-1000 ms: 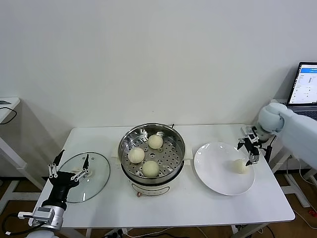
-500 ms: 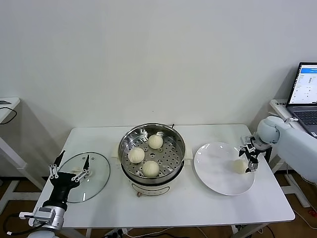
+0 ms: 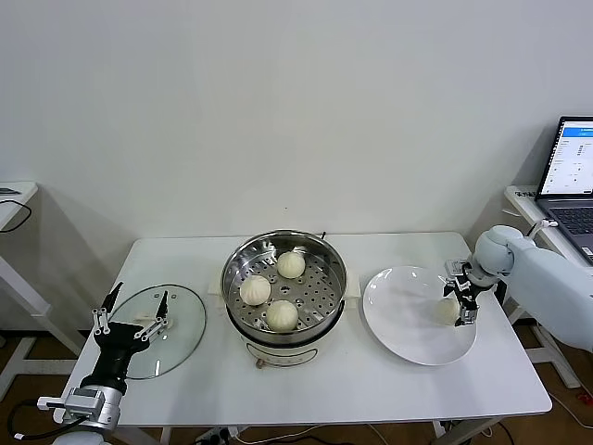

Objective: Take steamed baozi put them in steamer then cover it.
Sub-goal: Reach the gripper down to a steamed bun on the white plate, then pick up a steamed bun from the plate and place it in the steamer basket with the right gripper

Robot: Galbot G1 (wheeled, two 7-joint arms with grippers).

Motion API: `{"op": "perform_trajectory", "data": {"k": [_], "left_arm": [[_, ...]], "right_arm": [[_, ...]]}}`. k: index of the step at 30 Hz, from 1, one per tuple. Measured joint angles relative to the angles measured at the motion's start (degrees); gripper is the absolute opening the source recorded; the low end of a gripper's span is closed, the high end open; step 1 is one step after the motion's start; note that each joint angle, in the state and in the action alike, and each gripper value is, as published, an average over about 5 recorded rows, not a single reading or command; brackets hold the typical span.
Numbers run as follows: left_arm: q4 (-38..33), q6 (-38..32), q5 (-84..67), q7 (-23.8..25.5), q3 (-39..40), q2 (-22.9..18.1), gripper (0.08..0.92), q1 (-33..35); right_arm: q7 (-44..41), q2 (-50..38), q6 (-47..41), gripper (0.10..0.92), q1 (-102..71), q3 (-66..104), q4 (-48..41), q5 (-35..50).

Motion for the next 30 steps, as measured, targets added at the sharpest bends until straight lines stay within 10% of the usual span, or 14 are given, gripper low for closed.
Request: {"op": "perform_trajectory", "data": {"k": [30], "left_arm": [[-0.37, 0.02, -0.1, -0.3, 0.42, 0.27, 0.823, -0.27]], "right_arm": [[-2.36, -6.51, -6.43, 0.73, 15.12, -13.51, 12.72, 12.48]]}}
